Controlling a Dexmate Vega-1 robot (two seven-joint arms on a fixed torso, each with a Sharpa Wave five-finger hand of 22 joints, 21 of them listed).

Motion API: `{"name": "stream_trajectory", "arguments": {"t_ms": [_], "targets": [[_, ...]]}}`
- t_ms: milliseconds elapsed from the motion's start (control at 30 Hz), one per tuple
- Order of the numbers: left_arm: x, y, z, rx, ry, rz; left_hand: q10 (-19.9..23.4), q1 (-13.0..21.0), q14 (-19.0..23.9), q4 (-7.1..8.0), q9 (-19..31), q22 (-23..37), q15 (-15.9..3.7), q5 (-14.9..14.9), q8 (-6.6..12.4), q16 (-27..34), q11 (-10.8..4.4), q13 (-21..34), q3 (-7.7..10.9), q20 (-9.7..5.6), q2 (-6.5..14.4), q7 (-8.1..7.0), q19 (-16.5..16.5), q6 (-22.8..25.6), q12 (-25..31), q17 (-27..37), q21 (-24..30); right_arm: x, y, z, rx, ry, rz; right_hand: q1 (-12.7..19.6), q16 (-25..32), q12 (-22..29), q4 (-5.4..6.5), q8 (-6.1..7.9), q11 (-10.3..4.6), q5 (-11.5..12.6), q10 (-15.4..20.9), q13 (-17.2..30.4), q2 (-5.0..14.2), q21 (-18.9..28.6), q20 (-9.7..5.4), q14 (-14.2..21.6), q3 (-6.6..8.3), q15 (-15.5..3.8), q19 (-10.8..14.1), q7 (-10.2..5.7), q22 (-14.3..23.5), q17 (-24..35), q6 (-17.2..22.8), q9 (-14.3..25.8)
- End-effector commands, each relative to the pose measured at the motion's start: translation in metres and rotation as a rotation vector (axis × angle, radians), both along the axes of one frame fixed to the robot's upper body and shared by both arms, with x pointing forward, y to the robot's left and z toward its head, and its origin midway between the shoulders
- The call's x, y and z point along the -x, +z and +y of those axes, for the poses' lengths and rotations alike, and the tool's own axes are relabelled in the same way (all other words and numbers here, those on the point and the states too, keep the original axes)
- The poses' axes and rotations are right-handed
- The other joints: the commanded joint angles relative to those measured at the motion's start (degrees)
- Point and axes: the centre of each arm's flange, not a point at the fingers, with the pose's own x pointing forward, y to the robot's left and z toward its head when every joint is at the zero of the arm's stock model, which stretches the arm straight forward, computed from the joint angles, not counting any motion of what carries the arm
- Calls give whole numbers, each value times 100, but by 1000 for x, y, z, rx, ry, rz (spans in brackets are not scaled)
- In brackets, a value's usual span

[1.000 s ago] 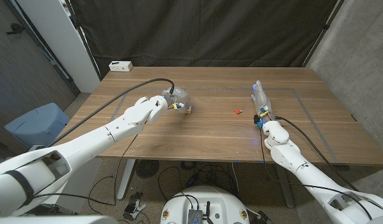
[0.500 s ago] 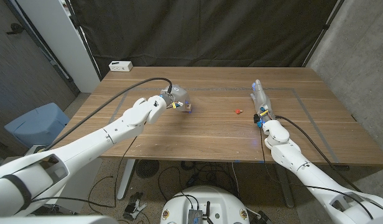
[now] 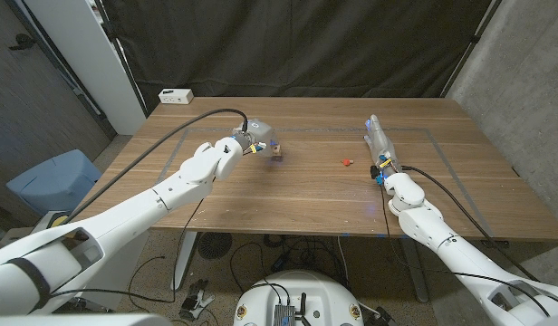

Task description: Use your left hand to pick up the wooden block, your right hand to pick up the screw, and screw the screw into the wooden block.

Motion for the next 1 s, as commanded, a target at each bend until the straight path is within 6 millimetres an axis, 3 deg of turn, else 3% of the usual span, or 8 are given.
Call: {"name": "stream_trajectory", "arguments": {"t_ms": [33,533,1000], "targets": [[2,8,-1,110,-31,0,54,39,39,-14,17,0,-138,-30,2,-8,0,20,-34,17,45,11,21,74,-38,28,-27,8,3,-4,40,-14,2,-16,43,36,-18,13,-57,43,-34,12,38,37,-103,-118,-16,-19,-19,-43,16,16,-17,7],[-2,17,-8,243,-88,29,75,38,15,-16,15,0,-118,-29,-31,-22,1,48,-74,20,61,11,17,123,-117,27,-33,19,9,-11,129,-40,27,66,35,26,-85,40,-76,48,-79,13,44,40,-111,-132,19,-36,1,-274,14,2,64,8],[-6,24,-7,409,-165,55,126,35,6,-14,15,-1,-100,-27,-52,-25,3,72,-98,19,79,12,9,146,-155,25,-35,28,27,-17,266,-49,19,187,26,21,-201,44,-133,28,-120,11,-37,37,-92,-157,33,-33,14,-348,11,-8,80,8]]}}
